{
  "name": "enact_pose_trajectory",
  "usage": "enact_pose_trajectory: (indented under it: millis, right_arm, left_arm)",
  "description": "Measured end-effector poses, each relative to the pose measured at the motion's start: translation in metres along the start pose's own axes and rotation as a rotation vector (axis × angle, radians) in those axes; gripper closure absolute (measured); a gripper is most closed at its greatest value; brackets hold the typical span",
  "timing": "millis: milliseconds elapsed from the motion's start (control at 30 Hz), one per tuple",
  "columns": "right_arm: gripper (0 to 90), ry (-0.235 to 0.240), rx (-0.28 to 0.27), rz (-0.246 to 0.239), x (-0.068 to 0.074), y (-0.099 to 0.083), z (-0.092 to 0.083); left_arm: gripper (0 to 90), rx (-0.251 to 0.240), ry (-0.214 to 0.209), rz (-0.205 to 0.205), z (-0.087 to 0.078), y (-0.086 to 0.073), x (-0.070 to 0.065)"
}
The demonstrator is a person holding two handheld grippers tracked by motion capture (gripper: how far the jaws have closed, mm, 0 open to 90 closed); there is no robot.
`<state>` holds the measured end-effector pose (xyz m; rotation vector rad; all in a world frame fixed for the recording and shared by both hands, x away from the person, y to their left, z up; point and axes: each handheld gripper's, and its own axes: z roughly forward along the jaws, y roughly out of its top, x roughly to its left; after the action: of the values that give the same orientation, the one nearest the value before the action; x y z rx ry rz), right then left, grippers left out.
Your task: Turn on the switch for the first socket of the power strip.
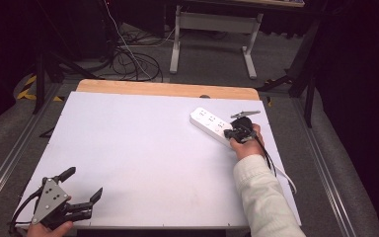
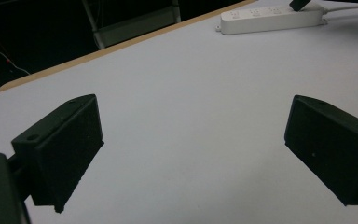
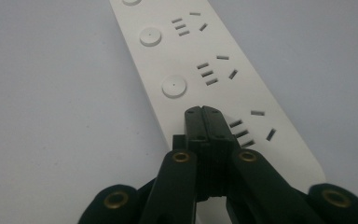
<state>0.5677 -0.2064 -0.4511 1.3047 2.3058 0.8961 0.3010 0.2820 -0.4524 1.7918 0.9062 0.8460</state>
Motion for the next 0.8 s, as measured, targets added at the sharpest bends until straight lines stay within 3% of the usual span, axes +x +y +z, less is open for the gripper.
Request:
enact_pose_trajectory:
  millis: [100, 267, 467, 800]
  right_arm:
    - [90.0, -0.032, 0.005, -0.029, 0.003, 0.003, -0.004]
    - [90.0, -0.016, -0.063, -0.028, 0.007, 0.008, -0.02]
    - [90.0, -0.001, -0.081, -0.064, 0.015, 0.014, -0.037]
    - [90.0, 0.017, -0.134, -0.071, 0.02, 0.02, -0.058]
  left_arm:
    - [4.7, -0.001, -0.004, -0.011, 0.001, 0.0, 0.001]
    - [4.7, 0.002, -0.001, -0.005, 0.002, 0.0, 0.001]
    - [4.7, 0.002, -0.004, -0.011, 0.002, 0.0, 0.0]
    - [4.7, 0.003, -0.001, -0.005, 0.002, 0.0, 0.001]
